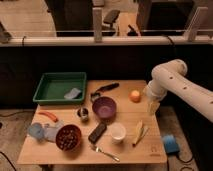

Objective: Place apple in paper cup

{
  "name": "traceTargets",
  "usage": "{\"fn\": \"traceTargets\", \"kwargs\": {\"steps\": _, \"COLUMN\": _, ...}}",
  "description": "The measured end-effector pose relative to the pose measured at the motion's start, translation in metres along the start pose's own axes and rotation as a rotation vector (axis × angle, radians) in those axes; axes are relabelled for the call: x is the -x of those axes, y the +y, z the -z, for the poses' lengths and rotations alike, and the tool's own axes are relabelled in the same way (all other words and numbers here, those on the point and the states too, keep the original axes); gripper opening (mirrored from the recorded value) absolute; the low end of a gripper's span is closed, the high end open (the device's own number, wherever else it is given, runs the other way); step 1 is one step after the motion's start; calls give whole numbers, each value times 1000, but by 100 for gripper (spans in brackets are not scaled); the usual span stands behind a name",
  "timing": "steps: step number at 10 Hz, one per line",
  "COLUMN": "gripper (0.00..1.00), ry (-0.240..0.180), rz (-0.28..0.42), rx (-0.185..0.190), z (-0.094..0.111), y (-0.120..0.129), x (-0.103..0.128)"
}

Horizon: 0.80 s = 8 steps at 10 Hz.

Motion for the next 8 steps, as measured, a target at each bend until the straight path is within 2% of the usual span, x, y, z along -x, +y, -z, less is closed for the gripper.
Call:
{"fn": "traceTargets", "kwargs": {"steps": 2, "gripper": 80, "ry": -18, "rz": 7, "rx": -6, "z": -11, "y": -16, "x": 8}}
{"fn": "traceTargets", "kwargs": {"steps": 7, "gripper": 80, "ry": -42, "rz": 5, "rx": -16, "z": -26, "y": -31, "x": 9}}
{"fn": "traceTargets", "kwargs": {"steps": 8, "gripper": 80, "ry": -49, "rz": 10, "rx": -19, "z": -34, "y": -43, "x": 12}}
